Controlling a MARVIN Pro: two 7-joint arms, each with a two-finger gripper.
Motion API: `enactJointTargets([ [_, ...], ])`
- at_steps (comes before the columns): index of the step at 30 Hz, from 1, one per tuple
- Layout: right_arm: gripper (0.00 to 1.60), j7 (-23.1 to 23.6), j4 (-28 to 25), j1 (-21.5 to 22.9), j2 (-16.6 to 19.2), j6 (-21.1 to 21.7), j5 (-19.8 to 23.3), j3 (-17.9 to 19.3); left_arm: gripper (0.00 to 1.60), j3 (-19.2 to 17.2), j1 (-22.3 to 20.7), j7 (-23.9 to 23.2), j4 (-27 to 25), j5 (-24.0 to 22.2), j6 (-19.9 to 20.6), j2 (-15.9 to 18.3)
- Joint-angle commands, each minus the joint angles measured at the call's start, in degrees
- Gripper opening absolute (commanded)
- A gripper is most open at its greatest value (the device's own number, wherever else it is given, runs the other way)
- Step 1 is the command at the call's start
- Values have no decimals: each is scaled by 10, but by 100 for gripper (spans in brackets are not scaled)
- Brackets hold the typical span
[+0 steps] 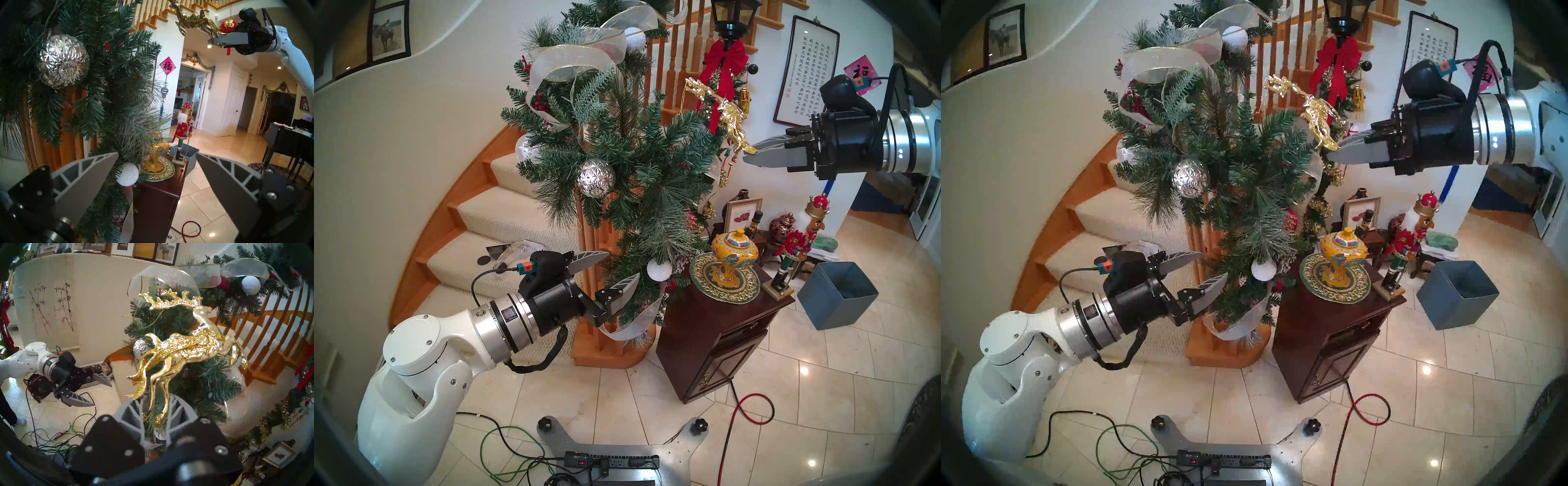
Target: Hang the ornament onto the Christmas-tree-style decoration
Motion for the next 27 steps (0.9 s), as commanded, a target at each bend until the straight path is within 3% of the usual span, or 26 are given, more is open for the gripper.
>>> enactJointTargets([
  [1,0,-25,5,21,3,-1,-1,-5,160,0,-1,0,-3,0,-1,0],
  [27,0,-95,-4,59,3,-3,24,-48,160,0,-1,0,-2,0,-1,0],
])
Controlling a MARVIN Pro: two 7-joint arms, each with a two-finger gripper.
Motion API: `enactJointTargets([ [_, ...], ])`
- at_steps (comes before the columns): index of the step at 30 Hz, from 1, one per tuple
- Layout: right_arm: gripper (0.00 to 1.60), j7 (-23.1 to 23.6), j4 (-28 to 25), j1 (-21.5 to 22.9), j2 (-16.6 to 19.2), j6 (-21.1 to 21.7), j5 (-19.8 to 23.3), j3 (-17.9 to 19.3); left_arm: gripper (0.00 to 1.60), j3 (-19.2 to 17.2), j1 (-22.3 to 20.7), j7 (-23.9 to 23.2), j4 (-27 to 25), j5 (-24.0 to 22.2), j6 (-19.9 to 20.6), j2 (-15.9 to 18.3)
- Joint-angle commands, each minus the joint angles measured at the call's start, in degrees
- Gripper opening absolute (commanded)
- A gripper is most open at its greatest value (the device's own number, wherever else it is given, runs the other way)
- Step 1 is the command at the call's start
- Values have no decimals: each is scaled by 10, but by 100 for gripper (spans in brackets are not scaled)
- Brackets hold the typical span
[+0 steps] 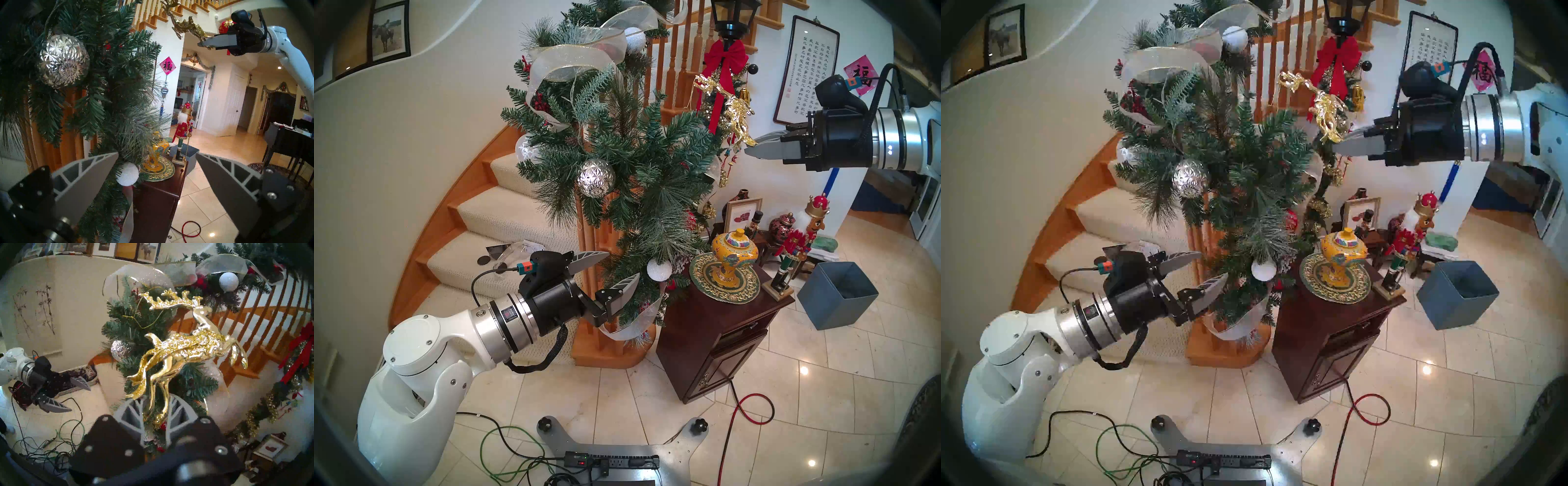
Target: Hang the ornament onto the Christmas-tree-style decoration
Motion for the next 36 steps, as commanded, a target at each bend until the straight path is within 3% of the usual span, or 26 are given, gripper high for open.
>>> enactJointTargets([
  [1,0,-15,-5,22,2,-3,9,-1,160,0,-1,0,-2,0,-1,0],
  [36,0,-60,-14,71,3,-4,46,-53,160,0,-1,0,-2,0,-1,0],
])
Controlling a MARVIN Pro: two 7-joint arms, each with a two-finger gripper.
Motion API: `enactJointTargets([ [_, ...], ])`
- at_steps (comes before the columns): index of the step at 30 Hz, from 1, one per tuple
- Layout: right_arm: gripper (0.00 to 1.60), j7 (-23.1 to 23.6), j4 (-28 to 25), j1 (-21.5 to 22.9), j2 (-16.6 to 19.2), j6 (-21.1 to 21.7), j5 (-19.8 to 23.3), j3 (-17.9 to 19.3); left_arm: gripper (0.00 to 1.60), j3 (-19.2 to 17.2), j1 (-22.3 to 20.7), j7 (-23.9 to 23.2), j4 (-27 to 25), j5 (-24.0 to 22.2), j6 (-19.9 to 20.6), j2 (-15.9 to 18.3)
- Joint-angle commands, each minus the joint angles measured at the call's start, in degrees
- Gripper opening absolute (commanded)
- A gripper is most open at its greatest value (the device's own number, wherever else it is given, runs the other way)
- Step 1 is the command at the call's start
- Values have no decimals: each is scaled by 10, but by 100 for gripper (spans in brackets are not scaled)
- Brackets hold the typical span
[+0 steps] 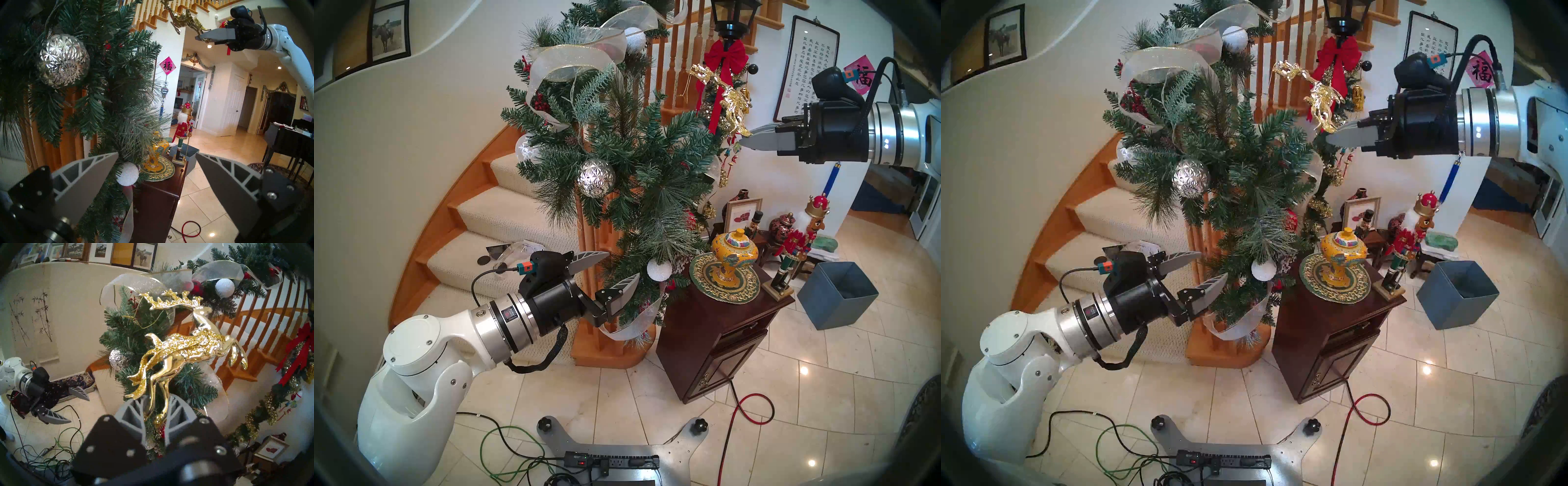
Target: Hang the ornament onto the Christmas-tree-style decoration
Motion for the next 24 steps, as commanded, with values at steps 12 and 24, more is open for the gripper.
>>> enactJointTargets([
  [12,0,-19,-16,32,2,-9,11,-25,160,0,-1,0,-2,0,-1,0],
  [24,0,-39,-27,49,2,-19,17,-47,160,0,-1,0,-2,0,-1,0],
])
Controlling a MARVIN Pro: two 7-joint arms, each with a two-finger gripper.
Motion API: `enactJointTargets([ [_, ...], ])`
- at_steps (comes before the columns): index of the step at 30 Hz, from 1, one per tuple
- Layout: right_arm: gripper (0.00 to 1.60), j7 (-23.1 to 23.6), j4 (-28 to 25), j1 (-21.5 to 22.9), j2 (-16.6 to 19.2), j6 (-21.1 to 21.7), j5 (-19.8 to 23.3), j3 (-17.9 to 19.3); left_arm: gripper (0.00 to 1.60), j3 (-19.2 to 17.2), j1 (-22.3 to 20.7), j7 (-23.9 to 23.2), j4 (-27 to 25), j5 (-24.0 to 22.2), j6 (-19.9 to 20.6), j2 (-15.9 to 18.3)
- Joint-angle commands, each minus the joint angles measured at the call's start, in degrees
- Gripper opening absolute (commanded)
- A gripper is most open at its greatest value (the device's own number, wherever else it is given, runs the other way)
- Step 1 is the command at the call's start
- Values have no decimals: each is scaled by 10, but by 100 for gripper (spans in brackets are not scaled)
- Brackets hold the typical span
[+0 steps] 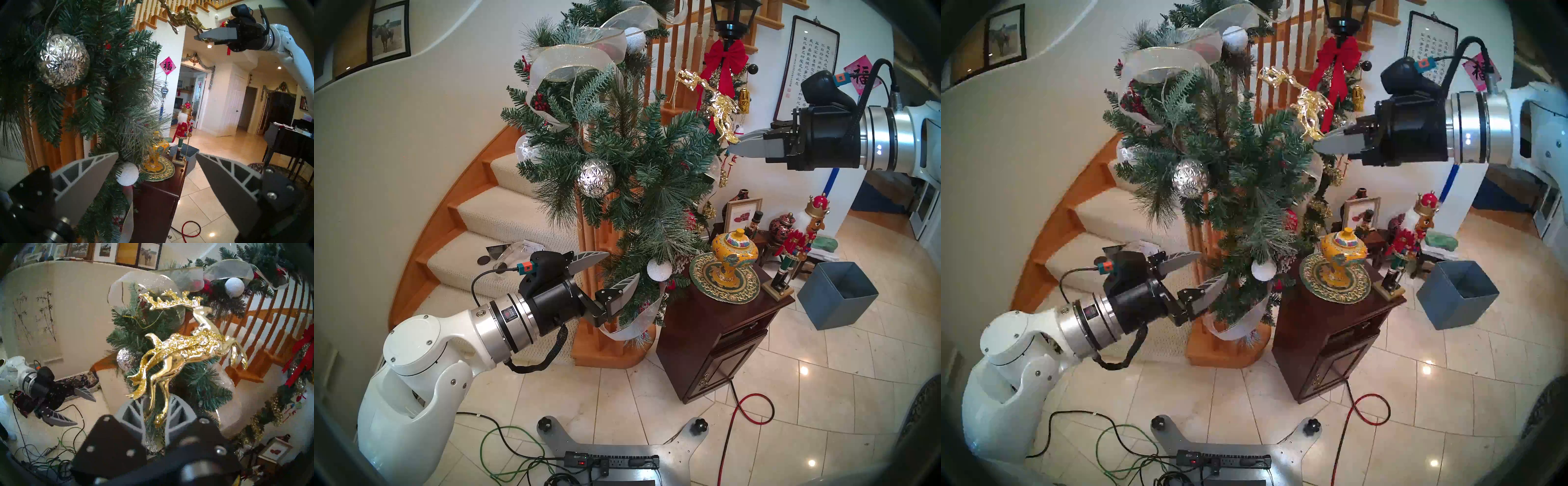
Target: Hang the ornament onto the Christmas-tree-style decoration
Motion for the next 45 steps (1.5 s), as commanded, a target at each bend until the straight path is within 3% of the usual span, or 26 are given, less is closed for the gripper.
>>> enactJointTargets([
  [1,0,-13,2,19,2,-11,1,-4,160,0,-1,0,-2,0,-1,0],
  [45,0,-66,-24,65,2,-45,28,-66,160,0,-1,0,-2,0,-1,0],
])
